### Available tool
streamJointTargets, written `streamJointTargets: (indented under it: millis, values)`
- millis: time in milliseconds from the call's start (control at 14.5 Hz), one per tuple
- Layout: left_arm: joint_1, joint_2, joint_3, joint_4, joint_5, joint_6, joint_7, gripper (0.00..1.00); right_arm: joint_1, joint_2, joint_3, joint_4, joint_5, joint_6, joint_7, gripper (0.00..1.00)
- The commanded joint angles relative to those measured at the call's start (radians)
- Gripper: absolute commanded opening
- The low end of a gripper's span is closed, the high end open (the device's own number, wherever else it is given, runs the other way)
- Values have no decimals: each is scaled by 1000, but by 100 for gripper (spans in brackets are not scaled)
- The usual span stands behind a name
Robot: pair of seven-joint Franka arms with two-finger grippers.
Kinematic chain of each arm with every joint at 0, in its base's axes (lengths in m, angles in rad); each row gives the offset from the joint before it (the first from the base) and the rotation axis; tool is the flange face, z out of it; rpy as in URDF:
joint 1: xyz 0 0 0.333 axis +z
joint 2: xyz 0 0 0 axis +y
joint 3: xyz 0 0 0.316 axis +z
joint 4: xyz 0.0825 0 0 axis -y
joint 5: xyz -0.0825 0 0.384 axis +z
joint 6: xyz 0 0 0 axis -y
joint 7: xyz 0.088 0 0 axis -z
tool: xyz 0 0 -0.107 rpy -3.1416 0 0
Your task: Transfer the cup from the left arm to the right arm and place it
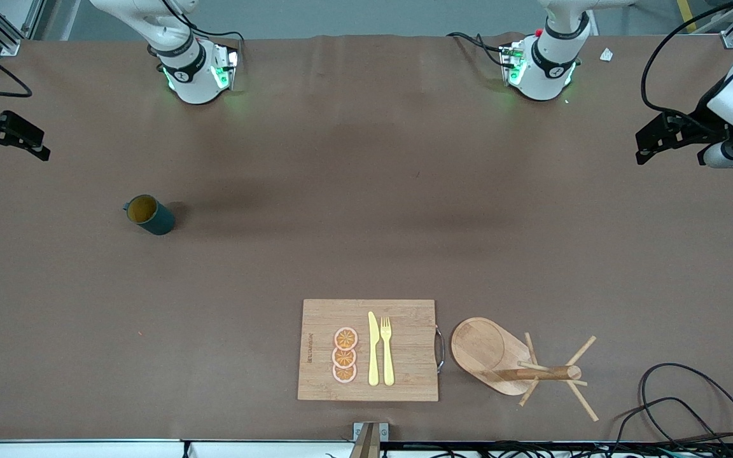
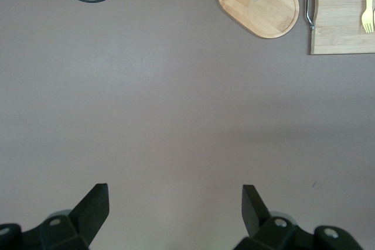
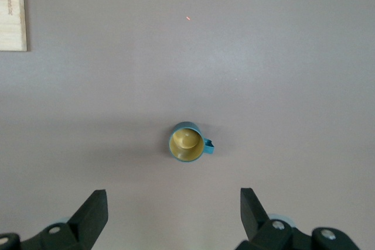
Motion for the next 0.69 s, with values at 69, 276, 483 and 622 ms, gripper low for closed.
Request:
streamJointTargets:
  millis: [69, 276, 483, 622]
  values:
    - [4, -14, 1, 1, 6, -7, 19, 100, 35, 20, 0, 42, -25, -25, 56, 100]
    - [4, -12, 1, 2, 13, -5, 16, 100, 33, 21, 0, 46, -27, -40, 55, 100]
    - [2, -9, 1, 13, 16, -7, 15, 100, 32, 21, -1, 46, -25, -40, 54, 100]
    - [2, -9, 0, 13, 16, -26, 19, 100, 30, 21, -1, 46, -25, -40, 55, 100]
